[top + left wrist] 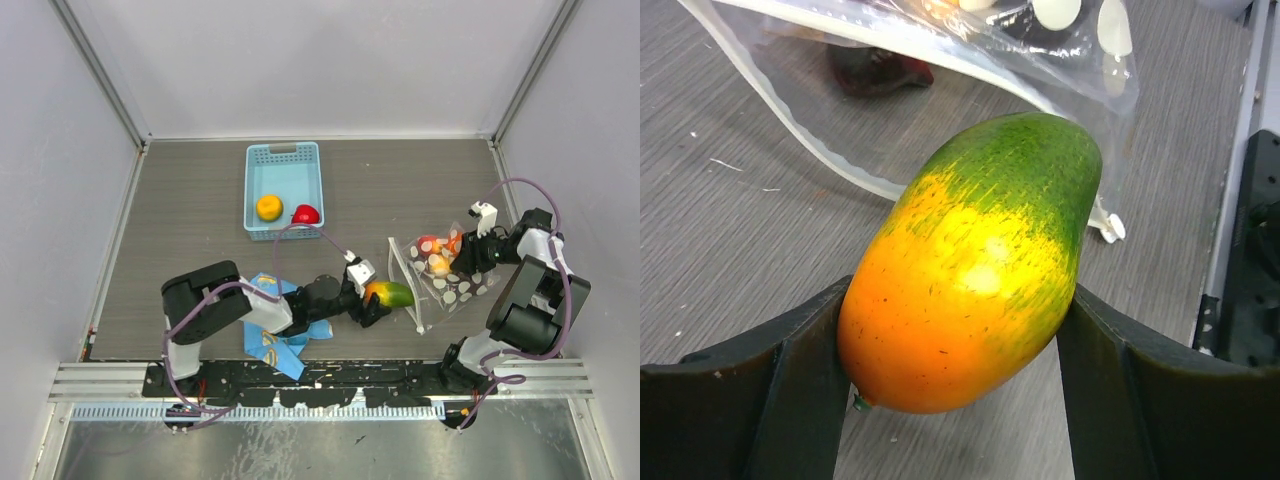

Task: Open the zip-top bag and remove the fake food
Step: Pick up the fake fruit from the zipper food storage bag.

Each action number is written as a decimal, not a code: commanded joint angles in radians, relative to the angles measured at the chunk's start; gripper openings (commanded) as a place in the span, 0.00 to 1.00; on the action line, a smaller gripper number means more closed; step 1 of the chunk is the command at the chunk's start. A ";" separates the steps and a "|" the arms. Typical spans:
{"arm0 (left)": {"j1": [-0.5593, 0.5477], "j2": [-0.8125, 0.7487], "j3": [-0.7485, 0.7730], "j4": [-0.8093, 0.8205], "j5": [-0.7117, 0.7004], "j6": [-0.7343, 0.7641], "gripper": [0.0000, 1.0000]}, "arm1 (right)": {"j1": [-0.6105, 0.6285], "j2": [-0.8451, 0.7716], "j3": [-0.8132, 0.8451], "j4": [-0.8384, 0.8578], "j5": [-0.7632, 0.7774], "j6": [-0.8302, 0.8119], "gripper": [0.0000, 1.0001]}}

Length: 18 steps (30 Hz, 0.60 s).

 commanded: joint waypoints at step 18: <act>0.228 -0.486 0.009 -0.571 0.015 -0.304 0.12 | 0.005 -0.008 0.013 0.028 0.010 0.016 0.49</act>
